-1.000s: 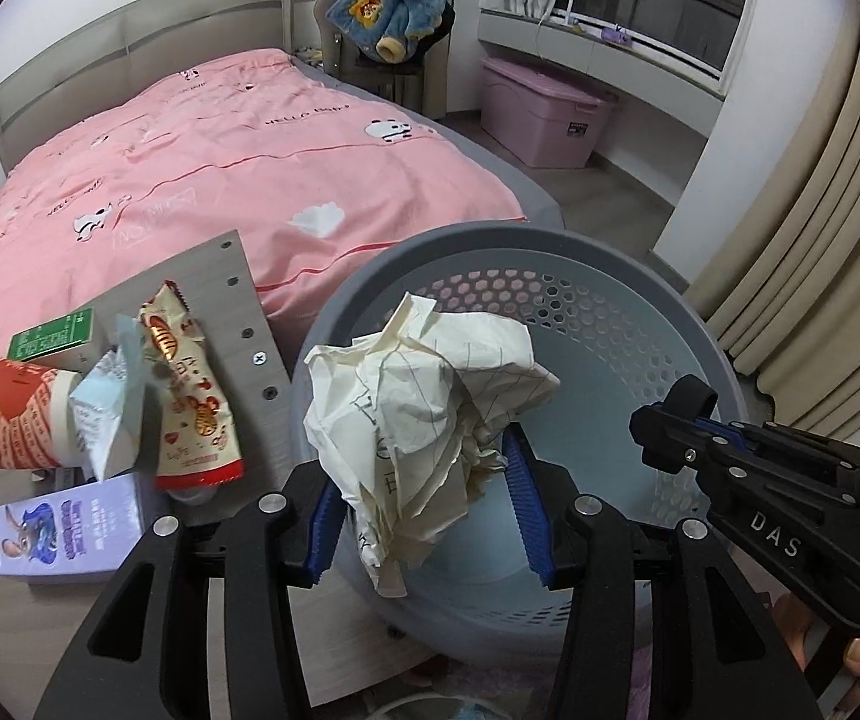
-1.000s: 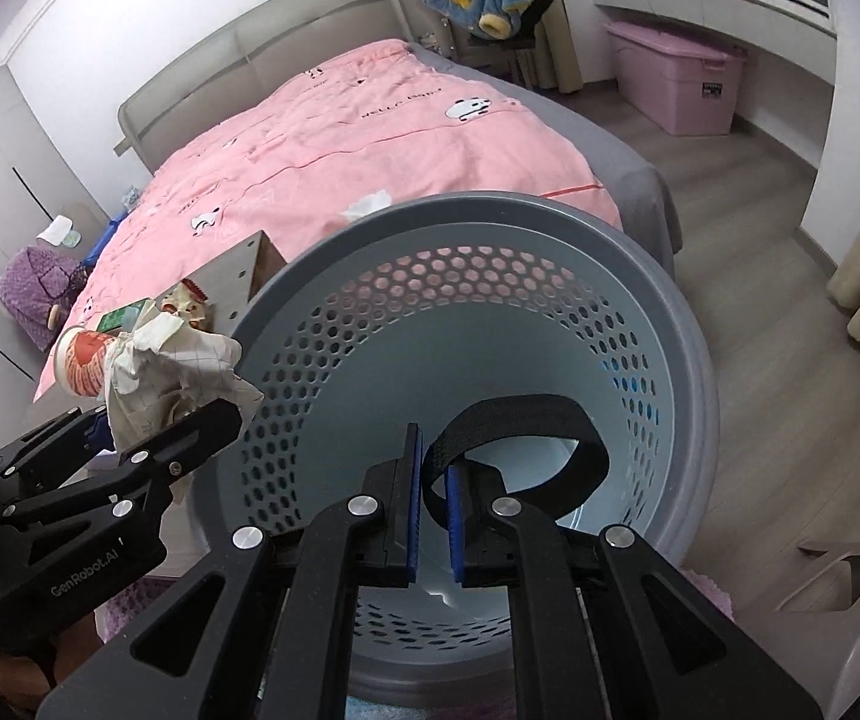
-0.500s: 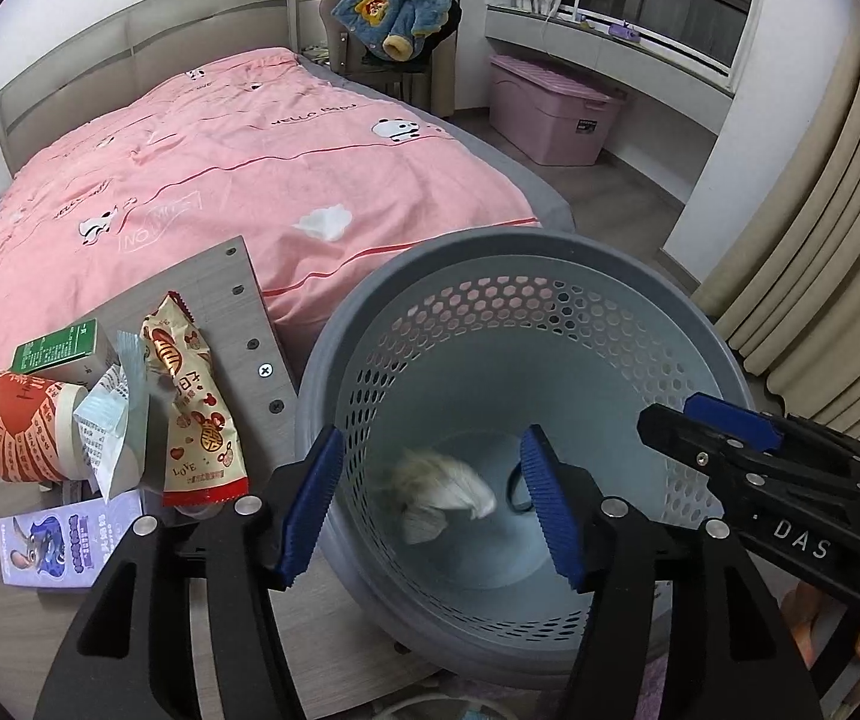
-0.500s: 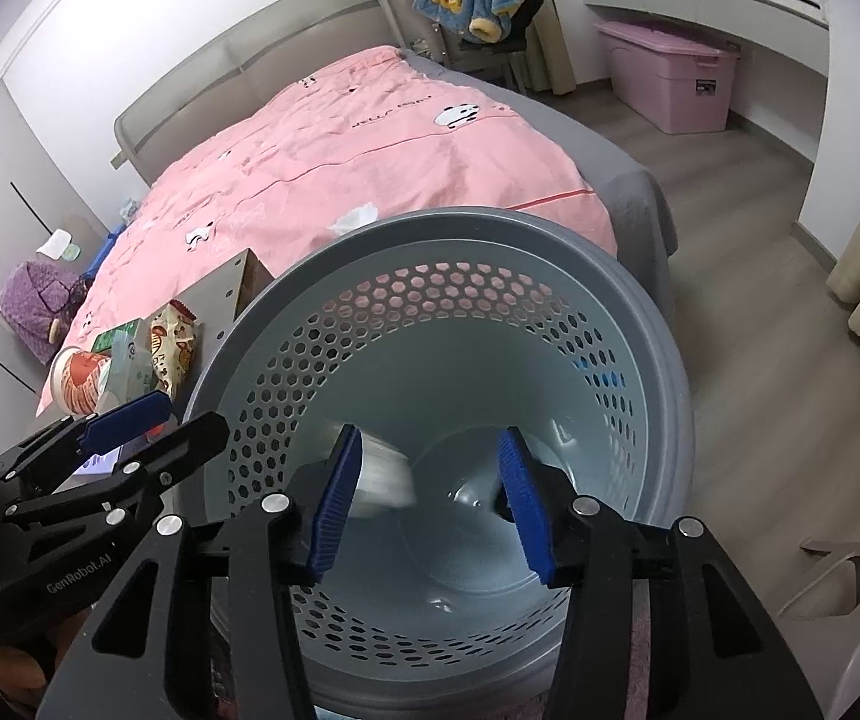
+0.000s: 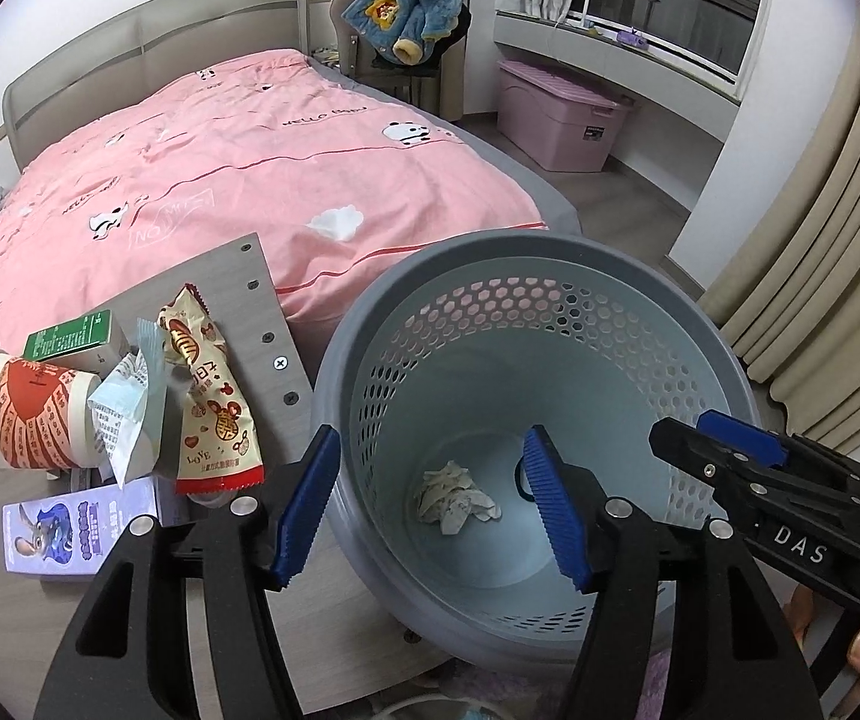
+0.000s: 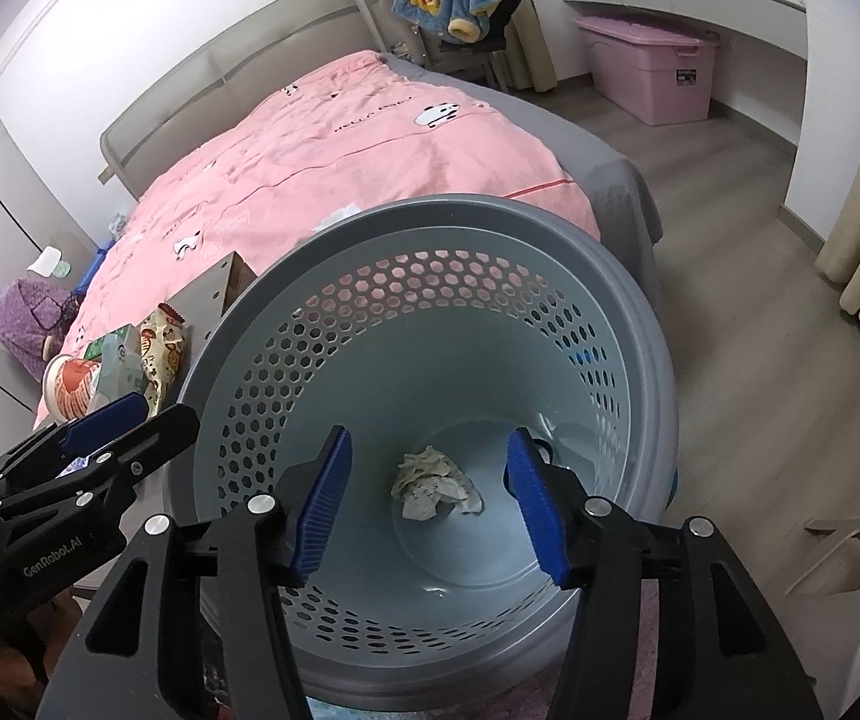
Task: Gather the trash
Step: 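Open both grippers to drop the tissue and strap into the wastebasket, then move both open grippers back toward the table, then grasp the purple Zootopia box with the left gripper, then grasp the snack packet with the right gripper while the left gripper holds the box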
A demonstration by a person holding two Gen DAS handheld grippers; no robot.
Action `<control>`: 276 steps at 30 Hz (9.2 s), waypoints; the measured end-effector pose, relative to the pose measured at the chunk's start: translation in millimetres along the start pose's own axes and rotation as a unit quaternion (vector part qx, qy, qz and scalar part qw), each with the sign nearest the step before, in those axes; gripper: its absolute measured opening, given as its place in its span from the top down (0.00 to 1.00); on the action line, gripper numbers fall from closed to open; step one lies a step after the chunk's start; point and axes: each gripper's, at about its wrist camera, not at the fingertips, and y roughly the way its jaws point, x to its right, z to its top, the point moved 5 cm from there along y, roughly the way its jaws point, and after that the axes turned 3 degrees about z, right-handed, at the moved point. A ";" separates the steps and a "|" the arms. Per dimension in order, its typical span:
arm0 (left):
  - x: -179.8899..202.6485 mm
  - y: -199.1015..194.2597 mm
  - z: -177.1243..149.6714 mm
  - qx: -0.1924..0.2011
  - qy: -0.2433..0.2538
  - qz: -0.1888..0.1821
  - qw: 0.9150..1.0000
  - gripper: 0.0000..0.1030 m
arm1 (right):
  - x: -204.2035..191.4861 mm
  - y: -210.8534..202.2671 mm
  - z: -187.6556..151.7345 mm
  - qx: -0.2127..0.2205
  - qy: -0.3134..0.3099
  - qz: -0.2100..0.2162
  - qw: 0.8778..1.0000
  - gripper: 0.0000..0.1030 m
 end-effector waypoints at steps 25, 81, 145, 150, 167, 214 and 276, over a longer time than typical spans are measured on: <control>-6.2 -27.3 -15.5 0.019 -0.011 0.016 1.000 0.38 | -8.2 -21.7 -11.0 0.038 0.015 0.027 0.999 0.39; -123.8 -12.6 -63.4 -0.001 -0.156 0.114 0.981 0.37 | -103.6 -7.3 -40.6 0.016 -0.062 0.108 0.992 0.33; -215.0 -49.6 -109.6 0.005 -0.221 0.217 0.951 0.37 | -152.9 -10.1 -43.9 0.008 -0.097 0.117 0.988 0.33; -238.7 -60.3 -123.7 0.005 -0.242 0.231 0.942 0.37 | -163.0 -2.3 -47.8 0.002 -0.105 0.120 0.987 0.33; -277.8 -95.0 -110.6 0.023 -0.306 0.210 0.928 0.37 | -177.2 23.2 -46.8 -0.020 -0.113 0.140 0.983 0.33; -325.6 -53.1 -109.7 0.002 -0.319 0.160 0.934 0.57 | -202.2 65.5 5.0 -0.016 -0.156 0.056 0.986 0.34; -303.8 -91.5 -94.6 0.053 -0.275 0.144 0.949 0.57 | -222.0 122.2 21.4 -0.064 -0.202 0.025 0.977 0.75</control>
